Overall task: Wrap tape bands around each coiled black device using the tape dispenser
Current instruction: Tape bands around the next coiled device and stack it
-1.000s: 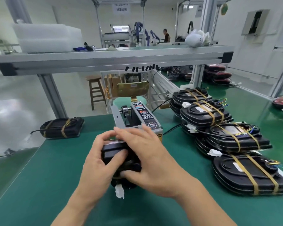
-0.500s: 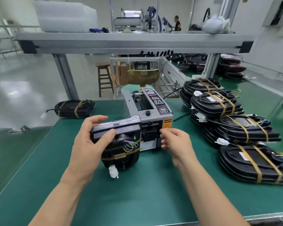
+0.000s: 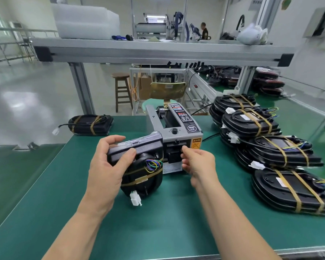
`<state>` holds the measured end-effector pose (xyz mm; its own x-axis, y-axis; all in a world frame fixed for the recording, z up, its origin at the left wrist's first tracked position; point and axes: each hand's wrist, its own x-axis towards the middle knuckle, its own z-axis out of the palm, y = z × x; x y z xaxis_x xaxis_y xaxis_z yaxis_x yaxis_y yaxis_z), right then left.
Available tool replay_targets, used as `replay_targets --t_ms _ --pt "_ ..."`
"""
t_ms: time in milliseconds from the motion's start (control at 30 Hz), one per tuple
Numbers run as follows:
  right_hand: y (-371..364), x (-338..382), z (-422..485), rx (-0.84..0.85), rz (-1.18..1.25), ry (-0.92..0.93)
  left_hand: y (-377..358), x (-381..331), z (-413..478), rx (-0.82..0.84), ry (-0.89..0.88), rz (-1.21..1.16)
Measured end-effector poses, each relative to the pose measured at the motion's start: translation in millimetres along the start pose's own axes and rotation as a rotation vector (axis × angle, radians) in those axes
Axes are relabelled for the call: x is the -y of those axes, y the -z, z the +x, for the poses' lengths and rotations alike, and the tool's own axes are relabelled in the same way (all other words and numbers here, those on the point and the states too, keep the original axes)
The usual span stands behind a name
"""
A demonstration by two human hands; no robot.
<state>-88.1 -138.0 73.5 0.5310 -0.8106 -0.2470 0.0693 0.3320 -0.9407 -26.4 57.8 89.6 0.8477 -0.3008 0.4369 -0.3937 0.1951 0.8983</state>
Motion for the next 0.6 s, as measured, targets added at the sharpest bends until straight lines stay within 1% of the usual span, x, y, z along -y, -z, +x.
replay_targets --t_ms 233,533,600 --pt "-5.8 0.9 -0.5 -0.033 -0.029 -0.022 -1.4 -5.3 -4.2 0.014 0.012 -0.004" --pt "-16.5 -4.0 -7.5 -0.129 -0.098 0.037 -7.9 -10.0 -9.1 0.024 0.026 0.039" --pt "-12.3 -3.0 -11.5 -0.128 -0.05 0.051 -9.1 -11.5 -10.9 0.036 0.03 0.051"
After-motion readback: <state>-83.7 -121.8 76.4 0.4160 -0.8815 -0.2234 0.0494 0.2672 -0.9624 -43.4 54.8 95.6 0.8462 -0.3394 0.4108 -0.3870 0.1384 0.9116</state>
